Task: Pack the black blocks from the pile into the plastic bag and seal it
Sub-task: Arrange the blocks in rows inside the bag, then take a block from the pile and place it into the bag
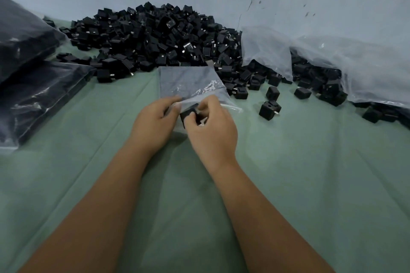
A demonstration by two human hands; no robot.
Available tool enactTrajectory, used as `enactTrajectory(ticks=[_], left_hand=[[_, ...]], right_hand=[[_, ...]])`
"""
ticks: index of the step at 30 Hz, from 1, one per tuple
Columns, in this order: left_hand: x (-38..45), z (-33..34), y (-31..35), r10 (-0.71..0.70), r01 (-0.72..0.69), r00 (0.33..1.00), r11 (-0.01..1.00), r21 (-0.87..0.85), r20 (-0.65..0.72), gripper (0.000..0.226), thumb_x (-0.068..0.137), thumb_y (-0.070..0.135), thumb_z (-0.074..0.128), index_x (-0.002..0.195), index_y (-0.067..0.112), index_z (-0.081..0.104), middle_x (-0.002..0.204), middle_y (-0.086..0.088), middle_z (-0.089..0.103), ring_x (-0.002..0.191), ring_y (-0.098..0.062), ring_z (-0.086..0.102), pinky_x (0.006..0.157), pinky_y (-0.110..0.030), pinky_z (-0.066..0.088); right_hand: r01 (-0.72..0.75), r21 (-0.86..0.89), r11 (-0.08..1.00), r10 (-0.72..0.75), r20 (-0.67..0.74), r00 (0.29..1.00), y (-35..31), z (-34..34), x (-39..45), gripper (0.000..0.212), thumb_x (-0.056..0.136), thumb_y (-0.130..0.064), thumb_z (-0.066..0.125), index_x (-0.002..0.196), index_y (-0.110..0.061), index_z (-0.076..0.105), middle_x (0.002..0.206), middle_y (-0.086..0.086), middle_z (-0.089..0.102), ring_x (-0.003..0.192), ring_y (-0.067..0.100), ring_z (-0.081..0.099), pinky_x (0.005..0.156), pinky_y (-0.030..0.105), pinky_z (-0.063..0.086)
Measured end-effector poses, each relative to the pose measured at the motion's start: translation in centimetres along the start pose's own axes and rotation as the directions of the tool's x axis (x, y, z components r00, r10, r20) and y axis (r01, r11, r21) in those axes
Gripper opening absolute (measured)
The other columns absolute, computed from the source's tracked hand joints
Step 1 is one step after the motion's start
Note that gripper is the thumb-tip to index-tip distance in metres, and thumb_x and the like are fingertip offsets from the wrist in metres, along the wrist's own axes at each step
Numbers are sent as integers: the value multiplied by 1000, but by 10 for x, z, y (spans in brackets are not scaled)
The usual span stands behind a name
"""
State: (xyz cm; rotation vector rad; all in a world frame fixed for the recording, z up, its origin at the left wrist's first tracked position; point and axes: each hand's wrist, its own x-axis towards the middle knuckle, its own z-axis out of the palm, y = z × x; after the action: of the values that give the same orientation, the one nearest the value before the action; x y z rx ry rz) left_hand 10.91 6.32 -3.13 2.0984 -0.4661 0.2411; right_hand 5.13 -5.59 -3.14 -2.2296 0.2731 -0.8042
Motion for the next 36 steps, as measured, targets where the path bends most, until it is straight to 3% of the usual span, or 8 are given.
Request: enactTrajectory(ticks=[6,12,18,25,27,29,32,36], left_hand=[[-1,1,0,-13,12,1000,994,-113,-7,29,103,27,44,117,33,69,104,18,69,99,1,60,80,-5,40],[-1,0,-3,51,-55,997,996,-67,-57,30,104,32,42,124,37,63,104,21,67,97,3,58,79,-8,41],[-2,-1,1,111,-130,976,987,-92,-187,31,102,29,43,125,30,63,109,19,64,100,7,55,79,-1,38],[0,2,2,-5,-35,983,976,-213,-185,36,93,32,47,127,28,60,113,15,64,102,8,59,89,-17,47],[0,2,1,-16,-11,988,985,-174,-156,40,91,29,51,130,28,57,117,11,64,106,1,60,92,-24,48],[1,3,-2,16,-19,996,999,-27,-90,45,88,21,55,133,25,56,123,5,64,113,-10,59,94,-30,47],[3,5,-5,94,-94,996,963,253,15,44,84,7,58,127,17,63,124,-6,64,116,-25,55,95,-34,43],[1,2,-5,156,-160,987,932,325,39,37,84,3,58,118,12,70,119,-7,66,113,-31,54,95,-42,43]], right_hand=[[4,-175,985,9,74,997,7,-2,8,25,93,-29,45,79,-16,60,76,-3,61,85,22,54,65,36,44],[88,-60,994,-72,231,970,8,-14,5,28,81,-30,48,93,-34,73,98,-14,68,94,7,56,78,26,46],[261,-217,941,-197,277,941,6,0,8,33,88,-24,51,116,-29,69,103,-4,67,100,21,57,90,36,44],[271,-239,932,-145,439,887,12,11,18,53,92,-29,45,145,-33,42,149,-3,42,134,20,35,110,34,24],[297,-250,922,-128,526,841,14,13,19,55,95,-35,41,149,-37,31,156,-3,30,139,18,27,110,33,18],[342,-282,897,-140,552,822,16,14,18,49,95,-37,41,144,-36,37,149,-4,40,133,20,34,106,33,21],[402,-308,862,-256,419,871,9,8,14,27,89,-29,48,111,-25,64,109,0,67,103,22,57,90,33,38],[484,-199,852,-508,-92,857,4,-12,12,21,78,-13,48,64,-9,63,60,4,60,57,23,52,53,32,39]])
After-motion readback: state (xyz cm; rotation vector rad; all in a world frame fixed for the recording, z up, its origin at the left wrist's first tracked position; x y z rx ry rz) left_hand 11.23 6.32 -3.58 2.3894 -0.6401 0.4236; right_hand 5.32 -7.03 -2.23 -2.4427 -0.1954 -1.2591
